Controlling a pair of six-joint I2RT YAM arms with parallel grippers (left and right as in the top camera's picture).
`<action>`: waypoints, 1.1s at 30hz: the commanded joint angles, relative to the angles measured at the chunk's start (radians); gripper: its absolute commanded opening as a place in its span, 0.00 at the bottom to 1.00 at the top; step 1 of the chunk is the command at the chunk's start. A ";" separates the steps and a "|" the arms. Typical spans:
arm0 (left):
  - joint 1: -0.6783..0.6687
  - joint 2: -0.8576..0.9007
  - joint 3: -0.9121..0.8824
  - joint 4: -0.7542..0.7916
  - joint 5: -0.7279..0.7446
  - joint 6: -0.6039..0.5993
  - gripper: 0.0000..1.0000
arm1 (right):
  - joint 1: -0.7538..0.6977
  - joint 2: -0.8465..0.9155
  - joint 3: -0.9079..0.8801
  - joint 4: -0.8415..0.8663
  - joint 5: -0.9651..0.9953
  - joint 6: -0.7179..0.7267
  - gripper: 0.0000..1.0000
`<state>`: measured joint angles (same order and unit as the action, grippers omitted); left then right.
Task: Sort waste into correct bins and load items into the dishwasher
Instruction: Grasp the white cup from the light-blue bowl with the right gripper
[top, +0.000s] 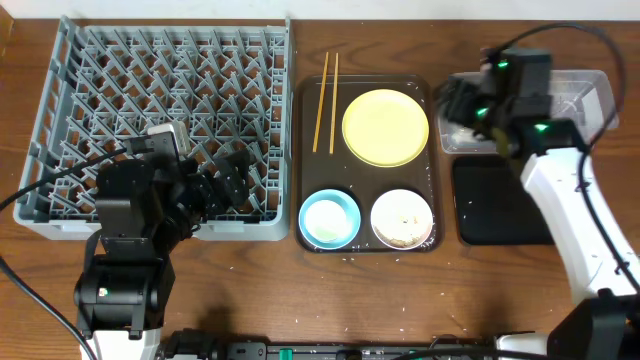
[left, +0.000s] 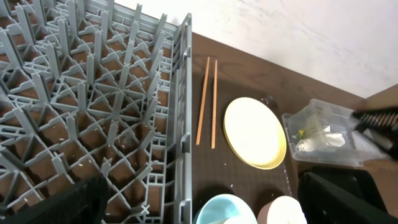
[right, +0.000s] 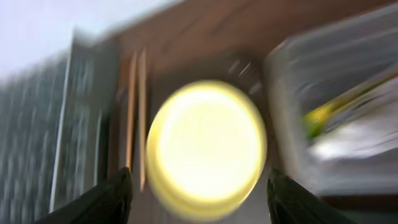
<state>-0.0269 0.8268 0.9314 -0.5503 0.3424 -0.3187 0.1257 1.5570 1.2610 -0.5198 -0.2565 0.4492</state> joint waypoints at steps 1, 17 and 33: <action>0.004 -0.005 0.015 0.000 0.016 -0.009 0.97 | 0.113 0.023 -0.006 -0.106 -0.076 -0.161 0.65; 0.004 -0.005 0.015 0.001 0.016 -0.009 0.97 | 0.381 0.053 -0.007 -0.254 -0.020 -0.320 0.65; 0.004 0.002 0.015 -0.054 0.071 -0.027 0.98 | 0.440 0.053 -0.026 -0.326 -0.077 -0.467 0.59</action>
<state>-0.0269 0.8268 0.9314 -0.5968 0.3912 -0.3405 0.5262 1.6039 1.2541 -0.8471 -0.2985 0.0521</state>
